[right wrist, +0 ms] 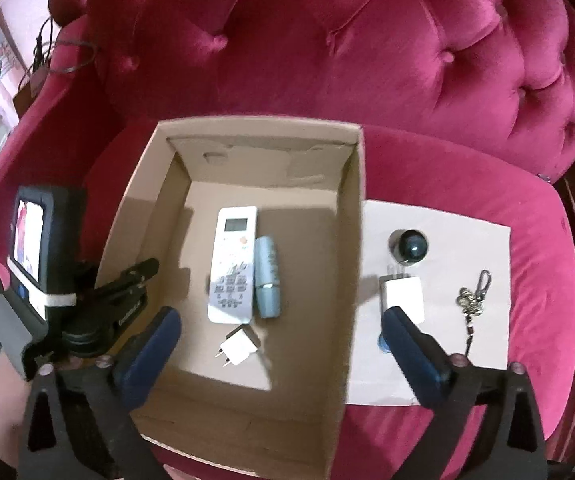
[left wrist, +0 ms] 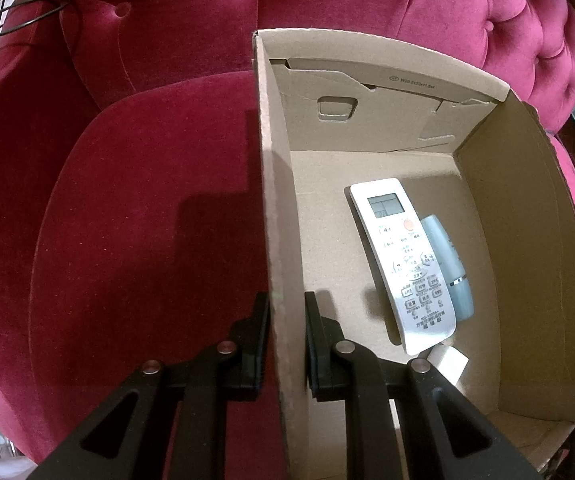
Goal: Organize rigid objects
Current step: 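Move the open right gripper back to the larger white power adapter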
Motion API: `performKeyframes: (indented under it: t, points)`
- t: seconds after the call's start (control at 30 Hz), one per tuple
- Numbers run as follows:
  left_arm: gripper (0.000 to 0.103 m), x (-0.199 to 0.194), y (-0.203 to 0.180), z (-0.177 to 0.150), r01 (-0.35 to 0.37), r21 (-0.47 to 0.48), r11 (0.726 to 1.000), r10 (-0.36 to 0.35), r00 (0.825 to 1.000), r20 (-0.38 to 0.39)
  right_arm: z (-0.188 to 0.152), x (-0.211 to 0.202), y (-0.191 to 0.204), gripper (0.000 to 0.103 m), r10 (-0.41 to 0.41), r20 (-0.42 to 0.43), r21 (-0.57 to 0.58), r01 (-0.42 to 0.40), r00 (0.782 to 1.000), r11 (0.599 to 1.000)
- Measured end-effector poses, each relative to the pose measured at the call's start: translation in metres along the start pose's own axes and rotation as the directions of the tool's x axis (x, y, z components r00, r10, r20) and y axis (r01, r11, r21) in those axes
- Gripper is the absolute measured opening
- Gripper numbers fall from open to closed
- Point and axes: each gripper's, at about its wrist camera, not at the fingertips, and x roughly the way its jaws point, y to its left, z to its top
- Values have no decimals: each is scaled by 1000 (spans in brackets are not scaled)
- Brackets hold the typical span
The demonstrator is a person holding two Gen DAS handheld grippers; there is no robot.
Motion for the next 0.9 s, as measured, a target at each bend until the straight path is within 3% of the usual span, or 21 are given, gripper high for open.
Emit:
performKeyframes:
  t: [0.4, 0.9]
  points:
    - [17, 0, 0, 1, -1, 0, 1000, 1, 1000, -2, 7, -18, -54, 103, -58, 38, 65, 56, 998, 996]
    - [17, 0, -1, 0, -6, 4, 1000, 6, 1000, -1, -1, 8, -110, 103, -103, 25, 120, 99, 994, 988]
